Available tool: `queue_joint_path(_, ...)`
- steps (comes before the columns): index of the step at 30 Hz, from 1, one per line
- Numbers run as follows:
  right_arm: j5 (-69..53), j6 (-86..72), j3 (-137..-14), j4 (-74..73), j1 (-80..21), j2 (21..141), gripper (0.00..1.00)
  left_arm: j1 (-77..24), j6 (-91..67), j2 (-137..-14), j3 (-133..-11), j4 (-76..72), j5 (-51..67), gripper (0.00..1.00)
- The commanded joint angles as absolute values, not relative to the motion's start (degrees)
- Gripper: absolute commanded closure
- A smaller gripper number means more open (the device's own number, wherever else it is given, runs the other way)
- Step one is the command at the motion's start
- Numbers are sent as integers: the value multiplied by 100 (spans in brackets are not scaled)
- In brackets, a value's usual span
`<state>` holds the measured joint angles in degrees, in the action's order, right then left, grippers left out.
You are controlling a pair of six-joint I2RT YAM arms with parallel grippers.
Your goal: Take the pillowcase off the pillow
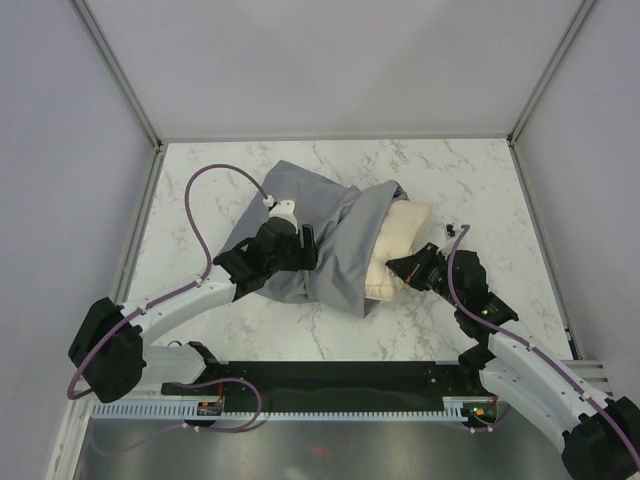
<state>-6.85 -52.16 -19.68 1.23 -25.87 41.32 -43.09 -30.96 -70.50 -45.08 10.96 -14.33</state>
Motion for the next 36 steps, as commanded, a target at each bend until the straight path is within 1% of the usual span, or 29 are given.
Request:
queue_joint_path(1, -642, -5071, -2259, 422, -2575, 4052, 100, -4298, -3313, -7312, -4421, 738, -1064, 27)
queue_joint_path(2, -642, -5071, -2259, 413, -2575, 4043, 100, -4298, -3313, -7347, -4412, 738, -1020, 38)
queue_joint_path(3, -624, -5080, -2250, 396, -2575, 4034, 100, -4298, -3313, -7374, -4412, 738, -1002, 52)
queue_joint_path(4, -615, -5071, -2250, 387, -2575, 4025, 100, -4298, -3331, -7418, -4395, 756, -1011, 83)
queue_joint_path(5, -598, -5063, -2259, 369, -2575, 4008, 100, -4298, -3357, -7427, -4395, 782, -1063, 92)
queue_joint_path(6, -554, -5063, -2259, 343, -2575, 3990, 100, -4298, -3392, -7427, -4377, 808, -1116, 98)
queue_joint_path(11, -475, -4931, -2320, 211, -2575, 3868, 100, -4193, -3375, -7365, -4351, 1037, -1441, 98)
queue_joint_path(15, -291, -4651, -2461, -165, -2575, 3692, 100, -3938, -3392, -7217, -4307, 1326, -1617, 98)
queue_joint_path(20, 123, -4412, -2724, -667, -2575, 3516, 100, -3332, -3445, -6751, -4087, 1476, -1679, 98)
queue_joint_path(25, 167, -4395, -2804, -826, -2575, 3463, 100, -2735, -3437, -6215, -4017, 1687, -1784, 98)
queue_joint_path(28, 176, -4395, -2830, -879, -2575, 3445, 100, -2462, -3384, -6100, -4043, 1766, -1741, 98)
queue_joint_path(36, 272, -4412, -2672, -905, -2566, 3709, 100, -2399, -3340, -6056, -3832, 1881, -1740, 98)
